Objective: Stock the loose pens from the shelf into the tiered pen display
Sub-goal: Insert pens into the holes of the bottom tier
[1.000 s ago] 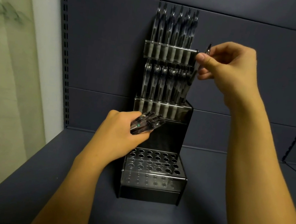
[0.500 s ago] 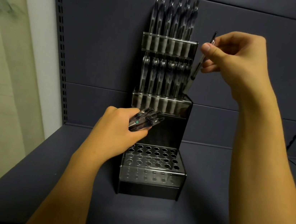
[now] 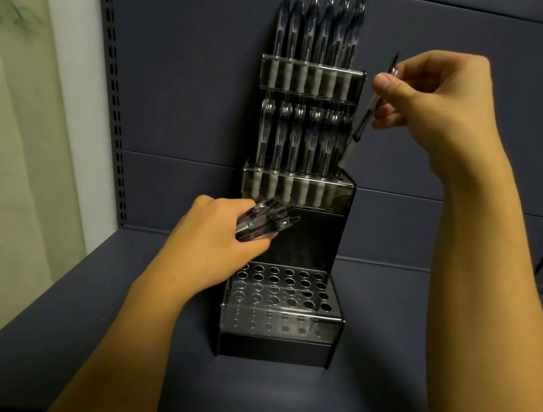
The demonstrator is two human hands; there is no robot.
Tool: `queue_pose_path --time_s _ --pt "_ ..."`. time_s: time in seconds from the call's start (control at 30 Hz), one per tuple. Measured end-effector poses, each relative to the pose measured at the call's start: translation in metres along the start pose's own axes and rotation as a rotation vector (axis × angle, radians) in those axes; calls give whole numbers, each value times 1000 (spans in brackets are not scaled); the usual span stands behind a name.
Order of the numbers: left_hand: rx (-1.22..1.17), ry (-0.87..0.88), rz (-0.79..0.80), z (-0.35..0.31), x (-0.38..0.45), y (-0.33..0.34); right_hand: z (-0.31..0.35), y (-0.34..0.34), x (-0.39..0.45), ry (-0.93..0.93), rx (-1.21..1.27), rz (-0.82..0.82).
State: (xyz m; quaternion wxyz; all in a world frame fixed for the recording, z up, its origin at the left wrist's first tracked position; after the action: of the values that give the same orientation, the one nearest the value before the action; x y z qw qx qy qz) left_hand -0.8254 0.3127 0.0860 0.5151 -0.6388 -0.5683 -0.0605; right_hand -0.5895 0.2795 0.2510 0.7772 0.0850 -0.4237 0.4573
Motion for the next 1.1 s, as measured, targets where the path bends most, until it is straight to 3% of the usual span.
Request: queue_pose_path --time_s 0.5,1.1 --pt "9 -9 11 0 -1 2 4 -2 4 6 -64 25" --pt "24 -33 17 5 -2 2 -17 34 -6 180 -108 310"
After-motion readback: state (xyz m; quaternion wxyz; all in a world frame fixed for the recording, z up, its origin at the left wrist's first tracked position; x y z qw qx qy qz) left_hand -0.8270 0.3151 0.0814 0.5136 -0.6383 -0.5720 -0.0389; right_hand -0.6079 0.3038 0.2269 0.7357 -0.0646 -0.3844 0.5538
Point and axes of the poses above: each hand's wrist, its own x-axis towards the middle knuckle, its own y-axis out of the palm, z = x × y, the point moved 9 cm from there along x, towards the middle knuckle, and after that the axes turned 6 degrees about y, right-handed, at the moved point
